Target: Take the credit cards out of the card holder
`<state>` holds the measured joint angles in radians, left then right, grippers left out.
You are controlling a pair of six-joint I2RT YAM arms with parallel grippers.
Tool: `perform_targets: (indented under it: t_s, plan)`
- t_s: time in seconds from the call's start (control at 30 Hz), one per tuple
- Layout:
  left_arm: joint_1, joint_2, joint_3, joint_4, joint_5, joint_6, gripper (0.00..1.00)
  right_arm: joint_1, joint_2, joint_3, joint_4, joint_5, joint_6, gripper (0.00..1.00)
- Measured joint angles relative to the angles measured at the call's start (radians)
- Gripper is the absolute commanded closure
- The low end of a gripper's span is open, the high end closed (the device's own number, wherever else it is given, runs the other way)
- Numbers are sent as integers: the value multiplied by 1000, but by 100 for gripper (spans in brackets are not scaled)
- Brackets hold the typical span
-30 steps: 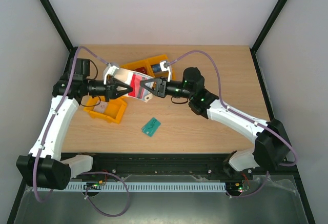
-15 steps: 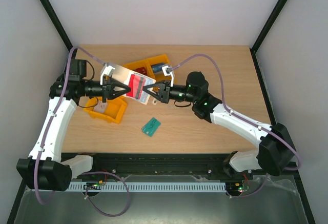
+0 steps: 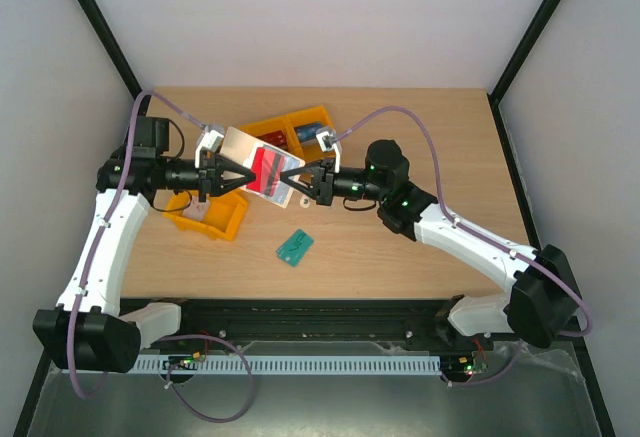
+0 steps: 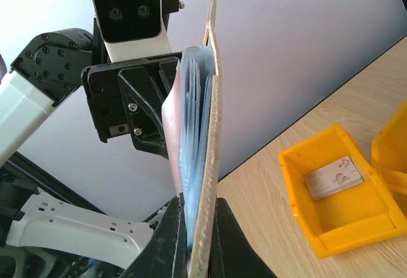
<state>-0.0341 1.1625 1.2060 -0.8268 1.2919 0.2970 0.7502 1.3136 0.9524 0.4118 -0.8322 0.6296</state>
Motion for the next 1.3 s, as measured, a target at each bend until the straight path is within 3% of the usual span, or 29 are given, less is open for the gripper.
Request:
perform_targets:
  t_s: [0.33,0.5,0.8,0.83,0.93,1.3]
  plan:
    - [-11,0,-29,5,-19,14,97,-4,-5,29,-116,-3,-51,98]
    - [-35,-5,-71,80,-30,-39,86,-14,-2,33,-128,-28,-35,98]
    - [-57,-2,-93,130,-64,-84,77,-31,6,33,-138,-49,-16,98]
    - [-57,-2,-93,130,-64,-83,78,-31,6,33,-138,-50,-16,98]
    - [-56,-2,-93,134,-63,-89,96,-31,6,33,-138,-54,-16,98]
    - [-20,-2,-93,159,-45,-121,98,-45,6,35,-187,-36,-71,98]
